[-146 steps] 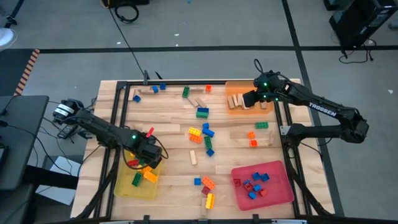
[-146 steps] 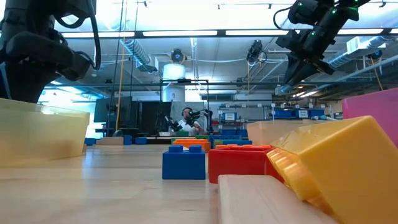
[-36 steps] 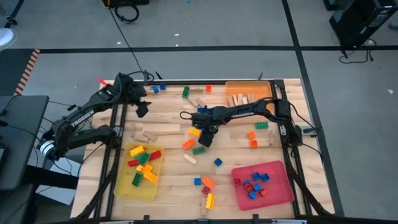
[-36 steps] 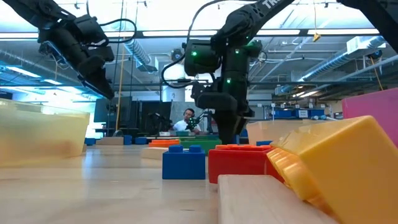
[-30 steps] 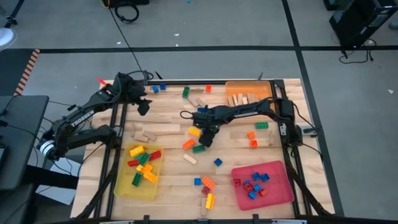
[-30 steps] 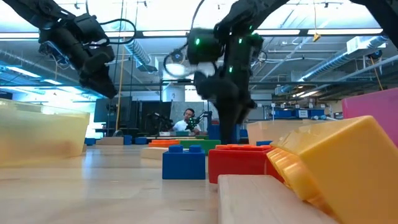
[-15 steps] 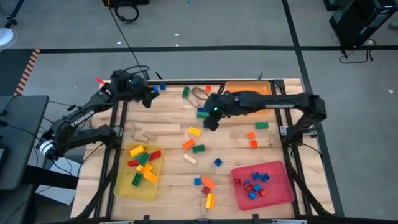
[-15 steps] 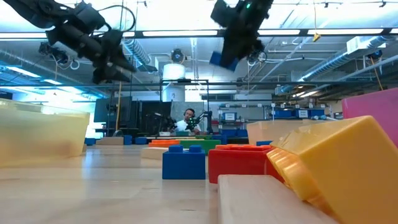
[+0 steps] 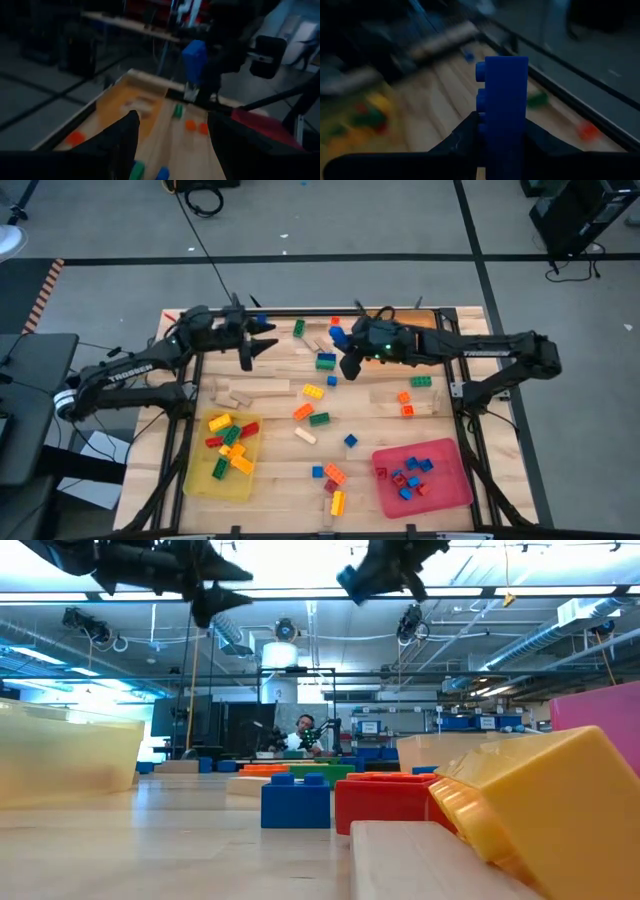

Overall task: Sort blocks by size
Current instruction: Put the large blue game piece into the yellow bin

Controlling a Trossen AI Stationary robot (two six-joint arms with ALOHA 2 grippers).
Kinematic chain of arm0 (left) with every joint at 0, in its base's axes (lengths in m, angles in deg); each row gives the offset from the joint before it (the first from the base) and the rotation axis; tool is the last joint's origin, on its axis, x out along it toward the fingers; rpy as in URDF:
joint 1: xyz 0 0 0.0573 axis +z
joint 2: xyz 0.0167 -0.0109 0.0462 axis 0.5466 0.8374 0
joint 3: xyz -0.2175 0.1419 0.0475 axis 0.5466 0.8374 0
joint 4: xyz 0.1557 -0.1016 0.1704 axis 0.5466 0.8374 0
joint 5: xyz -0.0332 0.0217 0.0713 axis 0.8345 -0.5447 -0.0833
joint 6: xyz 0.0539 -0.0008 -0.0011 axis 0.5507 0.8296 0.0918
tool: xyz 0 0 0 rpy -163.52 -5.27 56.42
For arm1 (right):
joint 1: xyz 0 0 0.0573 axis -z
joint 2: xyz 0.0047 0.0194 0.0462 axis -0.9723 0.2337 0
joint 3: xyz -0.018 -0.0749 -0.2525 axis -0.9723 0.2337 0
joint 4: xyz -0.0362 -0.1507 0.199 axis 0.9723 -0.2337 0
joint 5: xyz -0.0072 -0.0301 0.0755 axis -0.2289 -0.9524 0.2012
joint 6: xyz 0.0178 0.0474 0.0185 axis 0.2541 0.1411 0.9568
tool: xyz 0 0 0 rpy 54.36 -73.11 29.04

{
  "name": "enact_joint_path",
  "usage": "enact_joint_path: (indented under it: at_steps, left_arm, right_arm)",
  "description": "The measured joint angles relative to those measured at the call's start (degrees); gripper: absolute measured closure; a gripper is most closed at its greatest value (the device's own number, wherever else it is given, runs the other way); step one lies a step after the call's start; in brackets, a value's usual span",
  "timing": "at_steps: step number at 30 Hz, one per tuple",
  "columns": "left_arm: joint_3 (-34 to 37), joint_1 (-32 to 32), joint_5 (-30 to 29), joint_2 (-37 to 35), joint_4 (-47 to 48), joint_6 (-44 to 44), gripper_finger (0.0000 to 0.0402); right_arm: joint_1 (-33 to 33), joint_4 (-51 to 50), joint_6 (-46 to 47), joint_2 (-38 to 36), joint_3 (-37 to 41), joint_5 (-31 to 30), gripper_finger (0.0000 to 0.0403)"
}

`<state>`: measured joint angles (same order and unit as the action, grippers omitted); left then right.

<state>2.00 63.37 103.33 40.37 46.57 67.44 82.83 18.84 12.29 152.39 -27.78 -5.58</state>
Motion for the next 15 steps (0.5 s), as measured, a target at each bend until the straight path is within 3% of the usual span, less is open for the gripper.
enact_joint_path:
  at_steps: [6,15]
  left_arm:
    - [-0.02,-5.85,0.78,4.36,-10.47,0.07,0.0159]
    - [-3.67,-11.17,0.69,15.41,-21.23,-5.14,0.0159]
  right_arm:
    - [-0.48,15.05,-0.53,1.26,1.3,6.03,0.0301]
    - [-1.75,17.69,-2.31,2.96,1.35,8.6,0.0301]
